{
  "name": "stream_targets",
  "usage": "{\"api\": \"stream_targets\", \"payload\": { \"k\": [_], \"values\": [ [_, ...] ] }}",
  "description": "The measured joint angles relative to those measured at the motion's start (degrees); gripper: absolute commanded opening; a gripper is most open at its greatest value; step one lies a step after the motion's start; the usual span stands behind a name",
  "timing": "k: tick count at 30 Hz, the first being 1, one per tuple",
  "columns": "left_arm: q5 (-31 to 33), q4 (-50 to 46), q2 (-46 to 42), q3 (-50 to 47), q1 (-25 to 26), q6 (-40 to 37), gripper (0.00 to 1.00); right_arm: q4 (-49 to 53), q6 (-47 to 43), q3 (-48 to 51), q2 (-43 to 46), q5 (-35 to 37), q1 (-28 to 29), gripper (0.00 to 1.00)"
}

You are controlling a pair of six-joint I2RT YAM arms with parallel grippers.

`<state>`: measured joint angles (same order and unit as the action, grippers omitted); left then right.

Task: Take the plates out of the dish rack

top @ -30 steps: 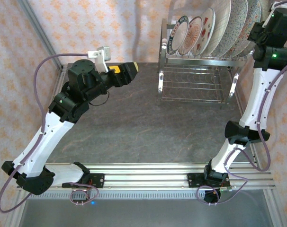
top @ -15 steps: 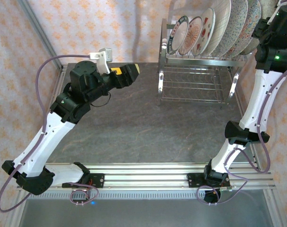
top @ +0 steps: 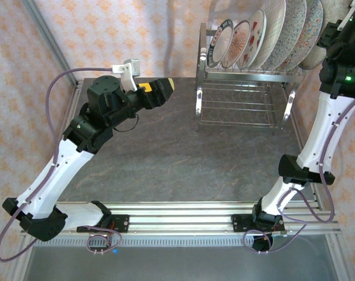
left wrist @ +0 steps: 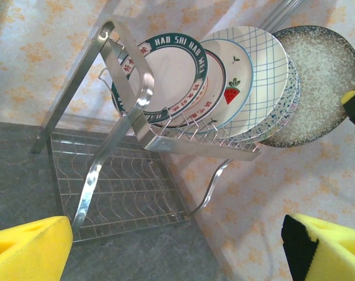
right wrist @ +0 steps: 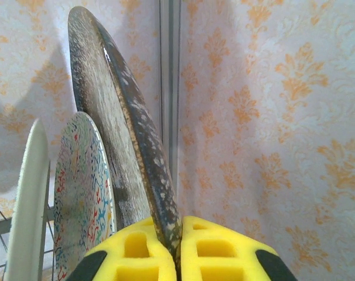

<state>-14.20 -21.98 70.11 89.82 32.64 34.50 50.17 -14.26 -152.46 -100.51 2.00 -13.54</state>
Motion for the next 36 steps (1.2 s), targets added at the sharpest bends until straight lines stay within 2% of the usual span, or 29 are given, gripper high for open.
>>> {"api": "stream_targets", "payload": {
  "k": [12,36],
  "values": [
    [-0.37,1.29,0.55,-0.11,0.59,0.68,0.91,2.54,0.02,2.82,5.27,1.05,0.00,0.00],
    [-0.83,9.86,3.65,-2.29,9.81,7.43,0.90,10.38,2.23,8.31,16.63,4.90,0.00,0.00]
  ]
}}
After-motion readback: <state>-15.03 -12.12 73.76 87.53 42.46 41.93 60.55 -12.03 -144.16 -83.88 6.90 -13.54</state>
